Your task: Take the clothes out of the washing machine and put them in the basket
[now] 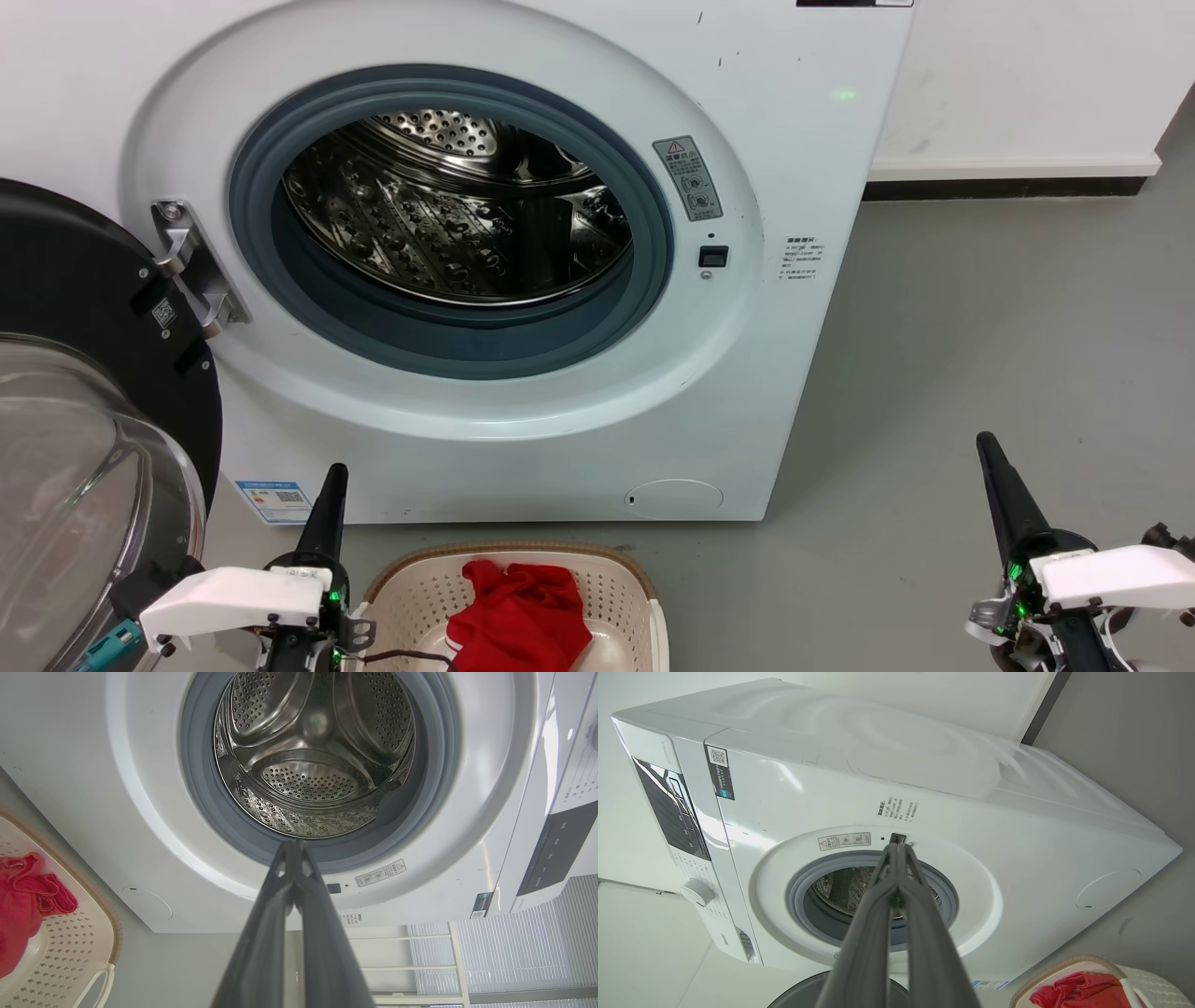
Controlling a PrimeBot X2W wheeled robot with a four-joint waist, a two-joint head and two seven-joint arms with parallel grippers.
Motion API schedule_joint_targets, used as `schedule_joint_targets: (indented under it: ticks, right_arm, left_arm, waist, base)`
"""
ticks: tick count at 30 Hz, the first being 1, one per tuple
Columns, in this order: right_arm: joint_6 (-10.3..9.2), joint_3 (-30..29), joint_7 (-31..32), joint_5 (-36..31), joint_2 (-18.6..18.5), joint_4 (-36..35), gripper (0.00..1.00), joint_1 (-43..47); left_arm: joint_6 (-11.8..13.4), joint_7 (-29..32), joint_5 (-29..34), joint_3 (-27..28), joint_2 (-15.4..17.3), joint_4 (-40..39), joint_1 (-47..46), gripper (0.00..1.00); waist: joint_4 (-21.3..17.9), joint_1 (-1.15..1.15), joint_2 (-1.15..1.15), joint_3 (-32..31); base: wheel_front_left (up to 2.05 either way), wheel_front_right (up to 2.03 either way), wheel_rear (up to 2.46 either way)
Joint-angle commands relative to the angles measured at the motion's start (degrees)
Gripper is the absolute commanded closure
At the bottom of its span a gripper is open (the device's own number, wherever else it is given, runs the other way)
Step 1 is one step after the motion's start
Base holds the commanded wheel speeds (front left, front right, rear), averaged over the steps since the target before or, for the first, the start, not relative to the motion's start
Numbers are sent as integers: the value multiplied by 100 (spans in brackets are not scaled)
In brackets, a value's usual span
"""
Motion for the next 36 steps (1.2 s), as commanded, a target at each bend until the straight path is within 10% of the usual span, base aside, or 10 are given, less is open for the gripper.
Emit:
schedule_joint_targets:
  ticks: [1, 36]
  right_arm:
    - [1, -28, 40, 140, -12, 18, 100, -129]
    - [0, -238, 327, 1387, 48, 260, 100, -288]
  left_arm:
    - [-33, 27, -137, 41, 1, -6, -122, 100]
    - [-209, 335, -1427, 212, -17, 112, -241, 100]
  waist:
    - [6, 0, 0, 1]
    - [137, 0, 0, 26]
  base:
    - [0, 0, 0]
    - [0, 0, 0]
